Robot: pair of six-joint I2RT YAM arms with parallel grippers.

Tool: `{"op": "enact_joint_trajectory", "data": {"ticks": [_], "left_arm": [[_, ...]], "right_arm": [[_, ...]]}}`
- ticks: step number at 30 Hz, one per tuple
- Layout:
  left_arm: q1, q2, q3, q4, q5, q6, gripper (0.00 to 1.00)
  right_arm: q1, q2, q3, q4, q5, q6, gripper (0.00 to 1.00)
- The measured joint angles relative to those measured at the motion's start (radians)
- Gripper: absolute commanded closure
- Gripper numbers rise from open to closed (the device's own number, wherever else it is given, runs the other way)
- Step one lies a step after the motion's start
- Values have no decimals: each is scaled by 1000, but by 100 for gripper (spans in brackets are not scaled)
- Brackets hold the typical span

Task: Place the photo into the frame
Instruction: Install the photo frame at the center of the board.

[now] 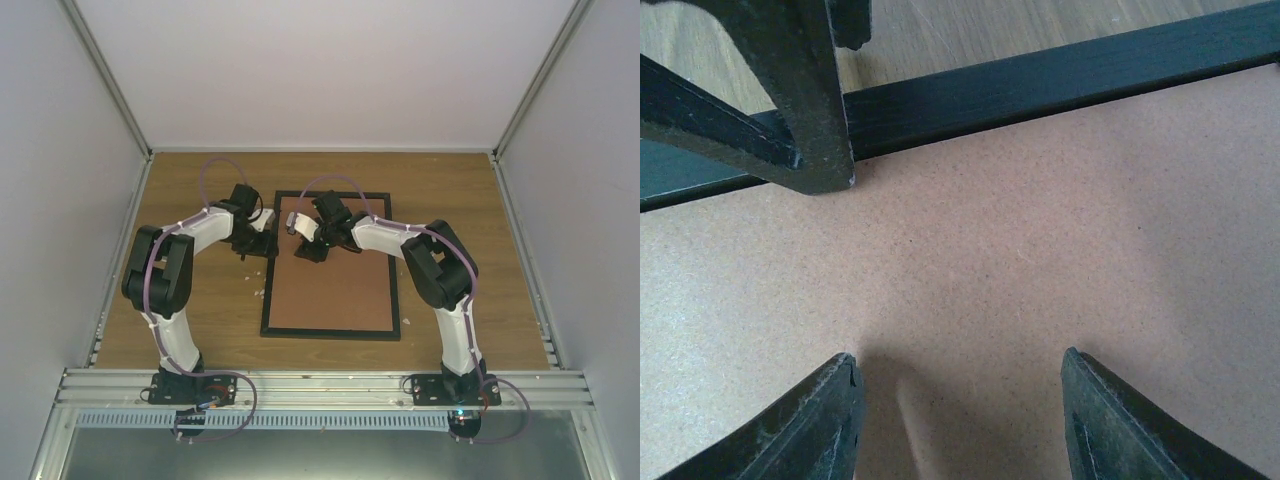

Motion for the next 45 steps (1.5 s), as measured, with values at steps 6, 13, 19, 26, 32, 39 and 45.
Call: {"op": "enact_joint_trajectory", "data": {"ticks": [6, 13, 19, 26, 32, 39, 45], "left_arm": [[0, 14, 14, -11, 8, -4, 36], [0, 13, 29, -22, 7, 0, 33], [31, -6, 29, -21, 14, 37, 30], [75, -67, 23, -14, -5, 64, 31], [68, -67, 1, -13, 3, 61, 32], [34, -60, -14, -1, 15, 59, 32], [17, -42, -28, 8, 13, 40, 32]], "right_arm": [[0, 0, 0, 0, 0, 0, 45], [0, 0, 0, 0, -2, 7, 45], [0, -2, 1, -3, -3, 19, 45], [0, -2, 12, -20, -4, 19, 45], [0, -2, 12, -22, -4, 19, 45], [0, -2, 12, -22, -4, 19, 45], [0, -2, 12, -22, -3, 19, 45]]}}
